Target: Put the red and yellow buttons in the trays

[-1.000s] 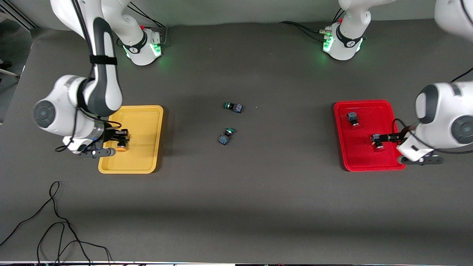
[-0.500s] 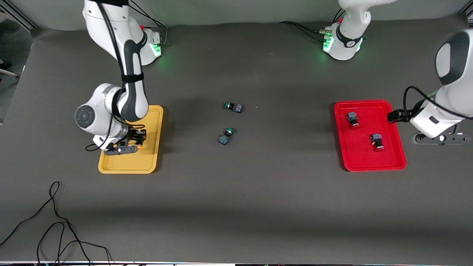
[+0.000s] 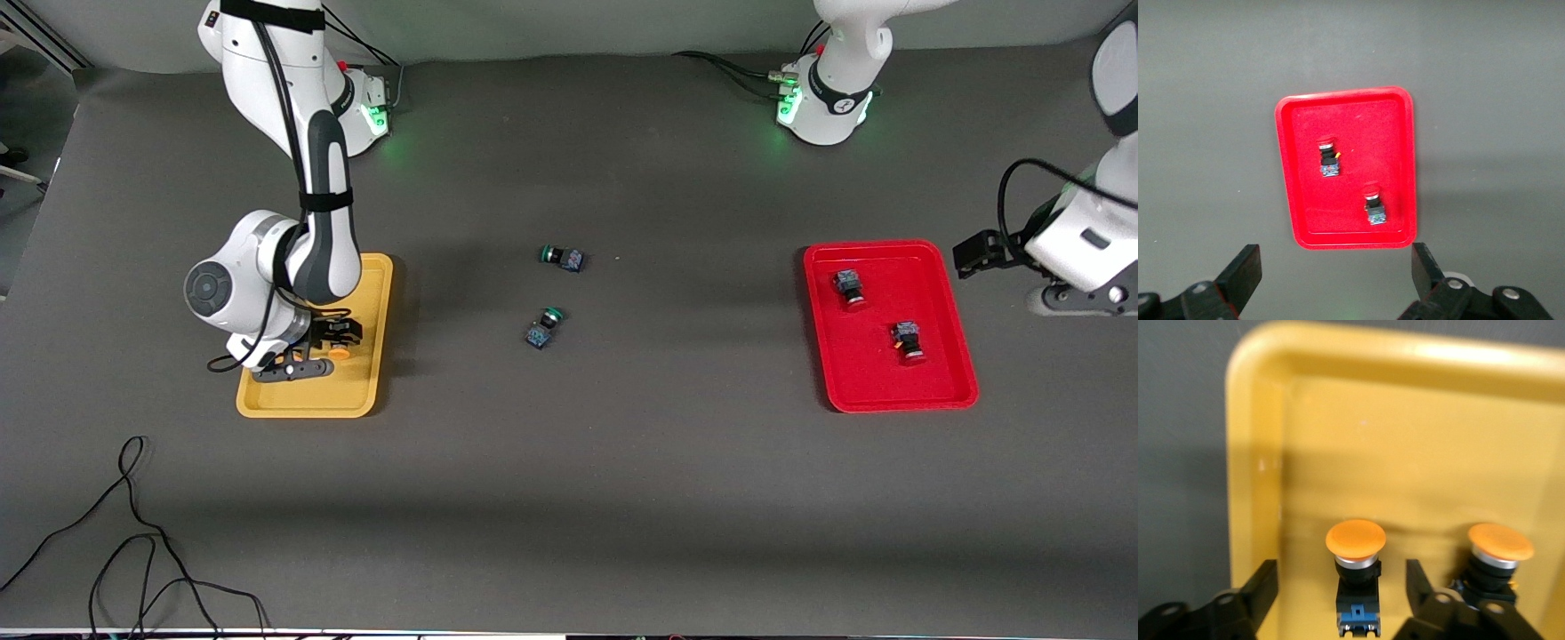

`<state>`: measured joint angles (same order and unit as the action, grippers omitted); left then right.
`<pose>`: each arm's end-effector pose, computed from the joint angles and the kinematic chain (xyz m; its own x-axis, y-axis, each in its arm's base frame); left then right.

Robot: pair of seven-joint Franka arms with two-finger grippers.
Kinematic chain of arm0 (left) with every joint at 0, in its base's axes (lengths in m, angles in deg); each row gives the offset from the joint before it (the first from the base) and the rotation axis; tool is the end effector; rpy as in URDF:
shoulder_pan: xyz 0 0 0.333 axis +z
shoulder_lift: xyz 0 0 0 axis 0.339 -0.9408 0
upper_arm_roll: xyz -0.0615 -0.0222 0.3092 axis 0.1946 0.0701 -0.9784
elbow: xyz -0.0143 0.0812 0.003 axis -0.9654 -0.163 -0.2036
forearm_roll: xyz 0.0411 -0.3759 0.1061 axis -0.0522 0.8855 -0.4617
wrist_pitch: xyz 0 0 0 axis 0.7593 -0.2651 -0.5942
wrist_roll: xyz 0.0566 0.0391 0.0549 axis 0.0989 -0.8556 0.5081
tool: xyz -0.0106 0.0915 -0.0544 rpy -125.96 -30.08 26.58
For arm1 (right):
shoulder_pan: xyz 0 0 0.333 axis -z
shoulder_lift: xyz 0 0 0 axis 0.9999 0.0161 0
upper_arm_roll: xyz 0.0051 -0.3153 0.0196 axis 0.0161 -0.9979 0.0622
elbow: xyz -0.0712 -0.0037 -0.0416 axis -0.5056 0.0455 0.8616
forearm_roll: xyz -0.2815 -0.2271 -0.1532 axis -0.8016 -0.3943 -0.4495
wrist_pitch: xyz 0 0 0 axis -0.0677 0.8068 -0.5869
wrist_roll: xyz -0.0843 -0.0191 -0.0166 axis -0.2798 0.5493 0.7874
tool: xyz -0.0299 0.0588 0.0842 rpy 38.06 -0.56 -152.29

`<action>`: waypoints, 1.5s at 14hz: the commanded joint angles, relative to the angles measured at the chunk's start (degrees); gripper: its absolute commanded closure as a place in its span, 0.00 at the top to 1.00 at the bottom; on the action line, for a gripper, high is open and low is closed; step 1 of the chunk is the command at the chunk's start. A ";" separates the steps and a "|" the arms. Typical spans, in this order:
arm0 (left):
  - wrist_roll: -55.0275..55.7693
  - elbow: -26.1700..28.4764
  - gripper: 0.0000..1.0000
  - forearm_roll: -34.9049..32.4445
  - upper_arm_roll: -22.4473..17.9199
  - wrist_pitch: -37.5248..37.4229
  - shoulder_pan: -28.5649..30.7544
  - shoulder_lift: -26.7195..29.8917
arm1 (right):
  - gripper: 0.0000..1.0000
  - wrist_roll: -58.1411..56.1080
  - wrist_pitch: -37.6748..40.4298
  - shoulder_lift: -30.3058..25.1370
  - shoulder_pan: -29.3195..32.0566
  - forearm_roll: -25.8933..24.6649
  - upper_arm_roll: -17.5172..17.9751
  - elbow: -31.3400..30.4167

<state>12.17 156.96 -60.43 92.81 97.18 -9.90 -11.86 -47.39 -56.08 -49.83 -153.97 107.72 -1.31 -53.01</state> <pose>0.5532 -0.0192 0.5708 0.9971 -0.0313 -0.0694 -0.0375 -0.9952 -0.0903 0.5454 0.0571 0.2307 0.9898 0.0922 -0.1089 0.0885 -0.9953 -0.0388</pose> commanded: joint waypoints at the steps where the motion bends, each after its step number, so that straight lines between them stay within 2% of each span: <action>1: -1.55 2.29 1.00 1.14 -4.96 1.27 -5.39 3.26 | 1.00 6.58 11.87 -1.71 -0.14 -6.47 -4.99 9.73; 2: -1.56 2.46 1.00 1.32 -11.44 1.10 -11.87 3.96 | 1.00 8.53 16.19 -1.71 -0.14 -7.88 -6.23 13.43; 3: -1.47 2.81 1.00 1.23 -14.46 1.01 -14.90 4.31 | 1.00 10.03 19.80 -1.71 -0.14 -8.94 -7.02 16.42; 7: -1.12 2.38 1.00 0.01 -14.14 1.53 -14.84 3.53 | 1.00 16.26 28.61 -3.38 -1.54 -10.35 -11.76 24.26; 8: -1.29 2.29 1.00 -0.35 -13.62 1.71 -13.97 3.18 | 1.00 17.33 29.58 -3.55 -4.07 -11.40 -14.39 25.15; 10: -1.29 1.68 1.00 -0.35 -9.33 1.71 -9.32 2.82 | 1.00 18.82 29.94 -3.73 -11.01 -12.55 -21.23 25.24; 11: -1.29 1.50 1.00 -0.35 -8.70 1.62 -8.78 2.82 | 1.00 19.96 30.81 -5.12 -11.65 -12.73 -21.88 25.42; 12: -1.47 1.41 1.00 -0.35 -8.69 1.54 -8.86 2.82 | 1.00 22.41 31.25 -8.88 -11.05 -15.17 -21.36 26.20; 13: -1.29 1.32 1.00 -0.35 -8.69 1.45 -8.95 2.82 | 1.00 24.96 31.17 -14.31 -8.69 -20.67 -17.44 26.82; 14: -1.29 1.24 1.00 -0.35 -8.69 1.45 -9.04 2.82 | 1.00 27.59 31.00 -20.37 -2.66 -26.73 -9.66 27.00; 15: -1.29 1.23 1.00 -0.35 -8.69 1.53 -9.04 2.74 | 1.00 30.66 30.47 -26.17 5.57 -32.45 0.08 26.83; 16: -1.29 1.15 1.00 -0.61 -8.69 1.62 -9.13 2.47 | 1.00 32.09 30.38 -29.63 13.84 -36.33 9.23 26.30; 18: -1.29 -0.60 1.00 -0.97 -8.69 1.27 -9.04 1.42 | 1.00 32.10 30.82 -33.16 28.35 -37.95 23.05 26.04; 21: -1.12 -1.93 1.00 -0.62 -8.69 1.53 -9.30 0.89 | 1.00 32.01 30.99 -37.03 44.80 -40.49 38.79 24.29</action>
<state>11.71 157.11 -60.62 83.56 98.51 -19.55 -9.91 -17.61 -24.79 -83.34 -118.11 70.13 27.07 -26.03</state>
